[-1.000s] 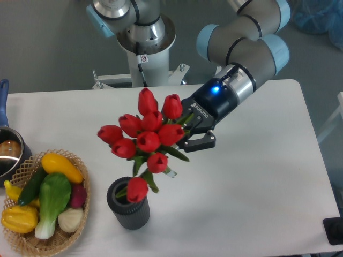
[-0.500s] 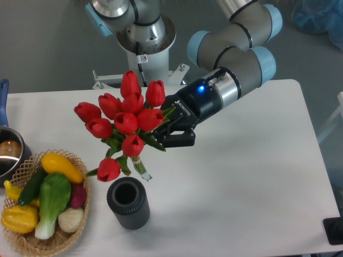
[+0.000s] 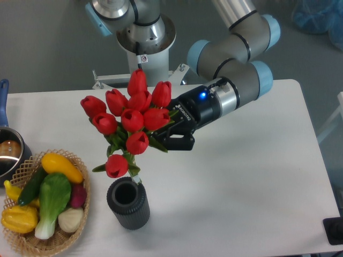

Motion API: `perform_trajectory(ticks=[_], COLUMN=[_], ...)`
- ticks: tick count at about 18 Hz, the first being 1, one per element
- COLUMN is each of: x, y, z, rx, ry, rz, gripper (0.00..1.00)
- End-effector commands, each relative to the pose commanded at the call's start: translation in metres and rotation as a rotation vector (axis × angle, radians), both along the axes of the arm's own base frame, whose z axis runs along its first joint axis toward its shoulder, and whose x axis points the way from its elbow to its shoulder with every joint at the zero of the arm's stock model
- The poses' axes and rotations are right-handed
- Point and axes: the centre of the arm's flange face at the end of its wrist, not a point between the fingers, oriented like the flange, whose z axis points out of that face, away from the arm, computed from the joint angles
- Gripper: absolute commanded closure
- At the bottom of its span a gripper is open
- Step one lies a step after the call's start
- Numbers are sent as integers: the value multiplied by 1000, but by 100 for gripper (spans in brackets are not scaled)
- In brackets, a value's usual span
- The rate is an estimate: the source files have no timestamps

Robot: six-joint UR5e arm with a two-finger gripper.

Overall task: Insert the flowers into the vase
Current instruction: 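Lower the tulip stems into the vase opening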

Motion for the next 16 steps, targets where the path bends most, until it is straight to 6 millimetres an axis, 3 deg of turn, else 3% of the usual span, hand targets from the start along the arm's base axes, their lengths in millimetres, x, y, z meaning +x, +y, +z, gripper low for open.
perform_trajectory(ticks=[16], x=[8], y=[14], z=[-20], rx=[-16], ry=[-35], rz=[-29], gripper=[73])
